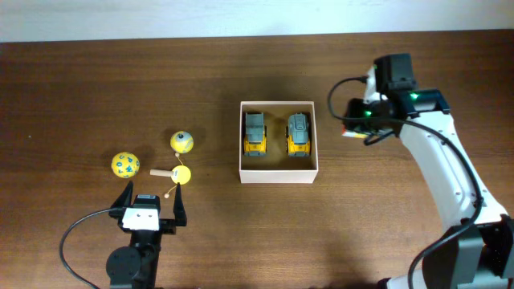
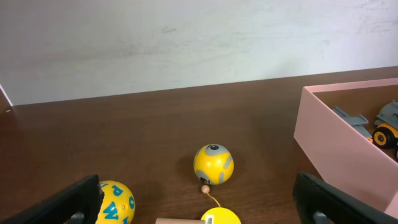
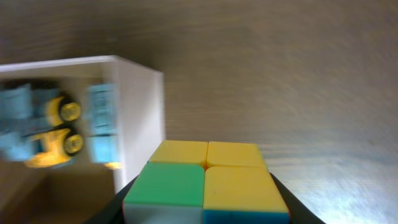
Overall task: Pack container
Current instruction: 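Carry the cube left over the gap between the trucks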
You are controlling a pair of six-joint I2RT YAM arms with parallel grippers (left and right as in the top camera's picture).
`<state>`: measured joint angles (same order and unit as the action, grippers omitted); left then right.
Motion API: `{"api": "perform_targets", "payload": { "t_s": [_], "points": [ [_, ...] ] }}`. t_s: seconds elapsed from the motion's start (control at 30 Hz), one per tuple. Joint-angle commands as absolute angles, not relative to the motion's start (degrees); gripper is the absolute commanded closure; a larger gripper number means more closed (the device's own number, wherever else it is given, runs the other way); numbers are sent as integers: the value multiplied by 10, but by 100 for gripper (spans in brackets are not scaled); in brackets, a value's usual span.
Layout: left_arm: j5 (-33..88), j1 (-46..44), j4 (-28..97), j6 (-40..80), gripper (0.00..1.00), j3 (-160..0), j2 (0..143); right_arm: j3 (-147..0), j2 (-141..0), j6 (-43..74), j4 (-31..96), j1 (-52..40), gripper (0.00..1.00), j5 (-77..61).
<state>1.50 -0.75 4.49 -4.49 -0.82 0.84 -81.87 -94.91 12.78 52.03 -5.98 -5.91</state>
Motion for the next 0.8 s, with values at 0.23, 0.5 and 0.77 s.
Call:
{"api": "perform_targets", "payload": {
  "t_s": [0.23,0.5,0.77],
  "points": [
    [13,-10,46,-48,1,-5,3,-841,-945,112,457,-203,54,-17],
    [13,-10,46,-48,1,-5,3,-841,-998,130,413,-241,53,-5],
    [13,-10,46,-48,1,-5,3,-841,-1058,138,376,-248,54,-10]
  ]
}}
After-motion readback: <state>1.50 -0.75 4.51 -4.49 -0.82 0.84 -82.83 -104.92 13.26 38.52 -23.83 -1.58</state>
